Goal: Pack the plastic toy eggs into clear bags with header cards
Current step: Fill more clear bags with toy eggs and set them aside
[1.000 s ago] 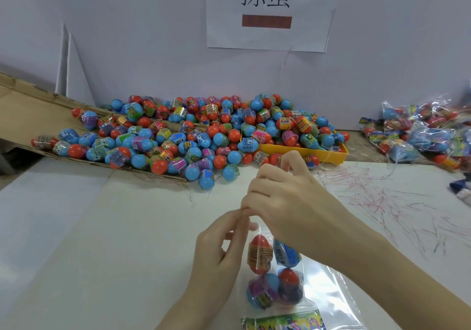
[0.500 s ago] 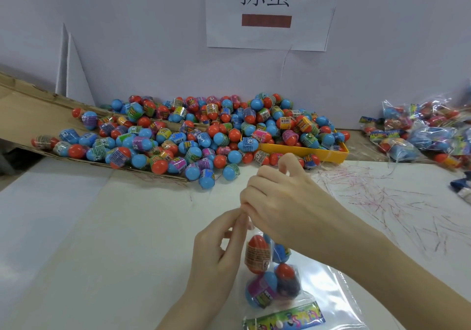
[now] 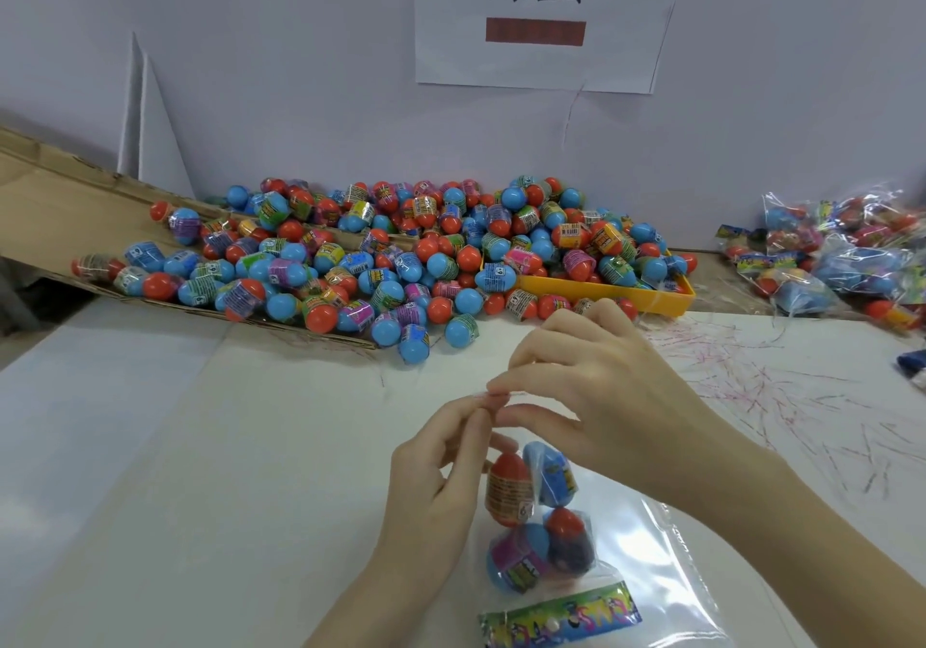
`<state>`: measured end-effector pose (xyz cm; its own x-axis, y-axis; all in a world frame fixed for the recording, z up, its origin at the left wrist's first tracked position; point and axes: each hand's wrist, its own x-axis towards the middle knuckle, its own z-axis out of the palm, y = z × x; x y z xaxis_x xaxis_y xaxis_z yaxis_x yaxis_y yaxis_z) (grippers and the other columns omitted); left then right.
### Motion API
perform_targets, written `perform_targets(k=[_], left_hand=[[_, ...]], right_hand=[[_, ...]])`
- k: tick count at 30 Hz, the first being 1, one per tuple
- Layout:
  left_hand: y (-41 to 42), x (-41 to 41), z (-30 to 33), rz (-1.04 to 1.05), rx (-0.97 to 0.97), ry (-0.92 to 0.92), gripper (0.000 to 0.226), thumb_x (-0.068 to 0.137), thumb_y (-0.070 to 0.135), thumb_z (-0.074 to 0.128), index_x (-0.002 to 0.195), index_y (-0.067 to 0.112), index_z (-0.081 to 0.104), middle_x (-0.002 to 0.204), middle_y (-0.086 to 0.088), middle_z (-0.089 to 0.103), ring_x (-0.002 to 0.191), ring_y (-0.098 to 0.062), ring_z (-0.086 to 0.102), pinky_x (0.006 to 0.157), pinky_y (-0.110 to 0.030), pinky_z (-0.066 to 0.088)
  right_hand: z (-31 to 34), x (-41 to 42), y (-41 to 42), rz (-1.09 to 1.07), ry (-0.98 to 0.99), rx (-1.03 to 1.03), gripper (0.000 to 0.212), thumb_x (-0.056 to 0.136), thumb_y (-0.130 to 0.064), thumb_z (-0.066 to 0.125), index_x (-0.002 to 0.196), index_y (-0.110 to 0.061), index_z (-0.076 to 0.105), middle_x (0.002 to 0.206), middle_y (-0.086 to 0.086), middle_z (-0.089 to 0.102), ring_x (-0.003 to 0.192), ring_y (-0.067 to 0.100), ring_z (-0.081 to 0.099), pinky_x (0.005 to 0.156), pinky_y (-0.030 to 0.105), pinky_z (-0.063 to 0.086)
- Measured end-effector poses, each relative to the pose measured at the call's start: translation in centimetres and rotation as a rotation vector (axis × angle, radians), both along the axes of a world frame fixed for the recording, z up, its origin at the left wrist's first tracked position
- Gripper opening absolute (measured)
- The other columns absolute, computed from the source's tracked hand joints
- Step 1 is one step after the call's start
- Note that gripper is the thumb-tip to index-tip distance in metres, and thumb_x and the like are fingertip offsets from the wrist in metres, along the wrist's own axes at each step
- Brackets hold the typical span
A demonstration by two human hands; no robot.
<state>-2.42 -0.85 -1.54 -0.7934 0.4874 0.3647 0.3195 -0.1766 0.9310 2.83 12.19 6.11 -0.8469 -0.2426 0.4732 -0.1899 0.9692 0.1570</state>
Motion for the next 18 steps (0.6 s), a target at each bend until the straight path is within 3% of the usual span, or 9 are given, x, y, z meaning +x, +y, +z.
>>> perform_targets(k=[3,7,9,14,18], left_hand=[[-0.02,-0.01,-0.08,-0.001,-0.01,0.015,0.021,0.091,0.03,0.042,0.086,0.031,0.062,0.078,0.018,0.069,0.072,-0.002,0.066,0.061,-0.013,0.05],[-0.01,-0.03,-0.13,0.026,-0.058,0.086,0.02,0.094,0.026,0.043,0.085,0.035,0.06,0.075,0.025,0.067,0.072,0.004,0.064,0.06,-0.012,0.05],[-0.03,-0.05,-0.21,0.04,-0.079,0.112,0.021,0.087,0.023,0.042,0.084,0.035,0.059,0.075,0.026,0.066,0.072,0.003,0.063,0.061,-0.015,0.05],[-0.07,0.03,-0.27,0.05,-0.109,0.144,0.021,0.085,0.024,0.042,0.084,0.037,0.058,0.08,0.022,0.066,0.072,-0.001,0.061,0.064,-0.024,0.052],[-0.06,0.13,-0.04,0.044,-0.118,0.172,0.021,0.085,0.023,0.041,0.083,0.038,0.055,0.076,0.028,0.064,0.068,0.002,0.058,0.061,-0.015,0.048]], right_hand=[[-0.05,-0.17,-0.17,0.026,0.004,0.076,0.006,0.075,-0.028,0.074,0.074,-0.023,0.075,0.066,-0.007,0.065,0.063,0.015,0.057,0.065,0.028,0.038],[0.13,-0.32,-0.45,0.01,-0.022,0.124,0.04,0.087,-0.032,0.039,0.066,-0.025,0.073,0.06,-0.01,0.063,0.061,0.011,0.056,0.065,0.026,0.04],[0.21,-0.35,-0.62,0.017,-0.034,0.118,0.046,0.087,-0.033,0.033,0.063,-0.025,0.072,0.058,-0.01,0.062,0.059,0.01,0.056,0.062,0.024,0.044],[0.21,-0.42,-0.59,0.007,-0.007,0.161,0.046,0.085,-0.031,0.033,0.056,-0.023,0.068,0.053,-0.011,0.059,0.055,0.01,0.054,0.06,0.024,0.045],[0.27,-0.76,-0.78,0.029,0.037,0.235,0.036,0.081,-0.027,0.047,0.05,-0.021,0.063,0.048,-0.009,0.054,0.05,0.01,0.05,0.055,0.023,0.045]])
